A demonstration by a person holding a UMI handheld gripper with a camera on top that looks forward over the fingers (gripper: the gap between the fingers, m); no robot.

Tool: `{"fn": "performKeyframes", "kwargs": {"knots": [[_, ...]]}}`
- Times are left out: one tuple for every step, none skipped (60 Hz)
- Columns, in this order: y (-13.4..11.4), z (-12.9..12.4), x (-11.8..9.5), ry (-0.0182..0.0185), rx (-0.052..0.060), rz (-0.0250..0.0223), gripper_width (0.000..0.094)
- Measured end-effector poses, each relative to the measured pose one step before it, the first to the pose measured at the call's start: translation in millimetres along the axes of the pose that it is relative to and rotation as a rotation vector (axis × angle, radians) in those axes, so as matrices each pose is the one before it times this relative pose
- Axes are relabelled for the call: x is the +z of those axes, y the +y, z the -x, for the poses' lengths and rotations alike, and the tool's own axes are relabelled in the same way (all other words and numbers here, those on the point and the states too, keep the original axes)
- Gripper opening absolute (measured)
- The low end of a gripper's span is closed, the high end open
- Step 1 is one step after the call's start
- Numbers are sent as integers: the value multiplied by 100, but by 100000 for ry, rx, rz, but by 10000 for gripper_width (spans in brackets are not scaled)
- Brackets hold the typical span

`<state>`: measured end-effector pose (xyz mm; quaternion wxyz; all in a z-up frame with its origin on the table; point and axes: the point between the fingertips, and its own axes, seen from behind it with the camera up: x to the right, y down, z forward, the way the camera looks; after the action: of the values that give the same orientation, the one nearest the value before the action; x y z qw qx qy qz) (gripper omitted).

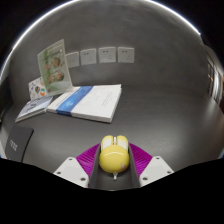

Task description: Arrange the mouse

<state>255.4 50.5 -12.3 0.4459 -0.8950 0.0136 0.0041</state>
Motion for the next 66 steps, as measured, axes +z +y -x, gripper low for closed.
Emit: {"fn": "performKeyframes", "kwargs": {"knots": [[-1,-121,15,770,912,-230,500],[-57,-40,24,585,976,-323,484],[6,-36,4,524,963,-119,469],[-11,-40,-23,541,891,-47,460],[-9,-79,-43,716,882,-55,451],[-18,-76,-28,832,972,-128,438],[-21,-134,-53,1106,1007,-167,434],[24,-130,-92,1229,966,204,422],[3,-170,-125,1483,1174,105,416],[59,-95,-84,1814,1373,431,406],[-74,-166,-211,1642,1352,-175,406],[-170,-4,-414,1400,1091,-764,403],[-342,150,-526,1061,800,-1337,403],[-424,321,-661,558,446,-1540,383],[-557,455,-794,623,662,-1898,383],[-657,600,-899,422,648,-2078,381],[-678,744,-972,332,689,-2168,382],[-803,809,-1550,-118,1200,-2485,382],[-904,1017,-923,117,1015,-2361,382],[-875,1133,-1090,-159,1180,-2626,382],[-830,1284,-1097,-366,1120,-2804,382],[-853,1451,-1082,-428,829,-2678,381],[-760,1523,-1052,-395,407,-2377,380],[-656,1569,-1025,-283,-154,-2040,379],[-536,1622,-959,-298,-734,-1651,379],[-470,1695,-1054,-380,-1107,-1697,379],[-441,1789,-786,-558,-1118,-1323,379],[-269,1822,-693,-814,-1196,-1019,377],[-262,1723,-370,-1350,-1276,-614,377],[-126,1971,-649,-1453,-1140,-403,376],[98,1944,-477,-1617,-1037,-231,376],[252,1994,-268,-1785,-913,-59,376],[322,1960,-243,-1800,-838,148,376],[513,2007,-113,-1696,-765,342,375],[634,1830,-80,-1534,-593,740,375],[756,1753,13,-1344,-365,975,375],[829,1617,92,-1247,-265,1348,375],[1257,1384,88,-1282,-149,1492,375],[622,1330,100,-1082,48,1641,376],[921,1281,262,-1197,46,1389,376],[970,1132,229,-1304,-239,1553,374],[975,1008,346,-1054,-229,1635,376],[1000,835,391,-651,-53,1722,375],[1001,629,355,-254,24,1870,375],[939,459,341,-89,-94,1845,376],[898,407,345,-152,-153,1731,375],[758,436,318,-284,-302,1447,375],[913,449,517,-385,-279,1035,375],[641,371,311,-445,-442,1181,375],[573,303,296,-393,-568,1182,375],[578,278,236,-335,-609,1238,375],[534,253,237,-191,-600,1317,376],[505,191,215,-22,-554,1192,376],[442,131,175,102,-547,1117,378],[391,90,192,275,-710,1012,378],[383,169,302,606,-702,584,378],[354,-22,293,506,-802,356,379],[246,-26,184,588,-718,402,378],[253,-37,159,583,-642,442,378],[285,-47,129,482,-538,766,379],[329,-48,128,450,-463,1015,380],[338,-47,122,364,-391,1053,378],[340,-4,61,127,-368,1138,393],[-228,31,89,59,440,-1435,394],[-103,46,1,-187,289,-529,400],[127,16,-84,-43,148,188,415]]}}
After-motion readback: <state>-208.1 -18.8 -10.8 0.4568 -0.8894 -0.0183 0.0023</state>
